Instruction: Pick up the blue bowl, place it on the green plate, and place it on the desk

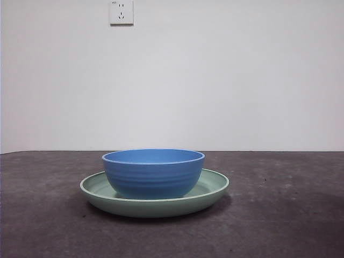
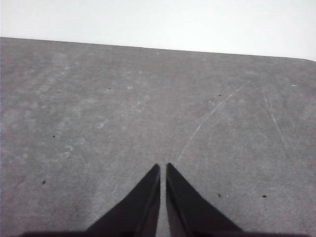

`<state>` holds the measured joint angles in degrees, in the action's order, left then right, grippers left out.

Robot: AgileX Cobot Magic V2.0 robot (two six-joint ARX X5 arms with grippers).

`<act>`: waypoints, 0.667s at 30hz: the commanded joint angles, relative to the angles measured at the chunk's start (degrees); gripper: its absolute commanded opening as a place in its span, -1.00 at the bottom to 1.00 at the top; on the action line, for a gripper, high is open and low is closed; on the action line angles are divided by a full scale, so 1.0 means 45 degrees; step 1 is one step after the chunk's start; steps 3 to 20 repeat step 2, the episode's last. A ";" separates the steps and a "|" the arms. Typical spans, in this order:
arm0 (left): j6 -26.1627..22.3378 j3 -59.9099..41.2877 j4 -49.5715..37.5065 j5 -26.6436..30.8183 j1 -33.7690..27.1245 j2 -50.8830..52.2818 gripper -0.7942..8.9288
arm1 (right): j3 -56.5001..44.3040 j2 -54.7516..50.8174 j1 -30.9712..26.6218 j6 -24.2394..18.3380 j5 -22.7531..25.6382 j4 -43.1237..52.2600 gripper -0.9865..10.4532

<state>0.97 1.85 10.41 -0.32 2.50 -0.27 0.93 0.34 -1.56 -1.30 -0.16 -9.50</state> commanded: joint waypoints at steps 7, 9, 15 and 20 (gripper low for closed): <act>0.0034 -0.0262 0.0063 0.0029 0.0005 0.0019 -0.79 | -0.0068 -0.0029 -0.0019 -0.0049 0.0044 0.0146 -0.80; 0.0034 -0.0262 0.0063 0.0029 0.0005 0.0019 -0.79 | -0.0068 -0.0029 -0.0019 -0.0049 0.0044 0.0146 -0.80; 0.0034 -0.0262 0.0063 0.0029 0.0005 0.0019 -0.79 | -0.0068 -0.0029 -0.0019 -0.0049 0.0044 0.0146 -0.80; 0.0034 -0.0262 0.0063 0.0029 0.0005 0.0019 -0.79 | -0.0068 -0.0029 -0.0019 -0.0049 0.0044 0.0146 -0.80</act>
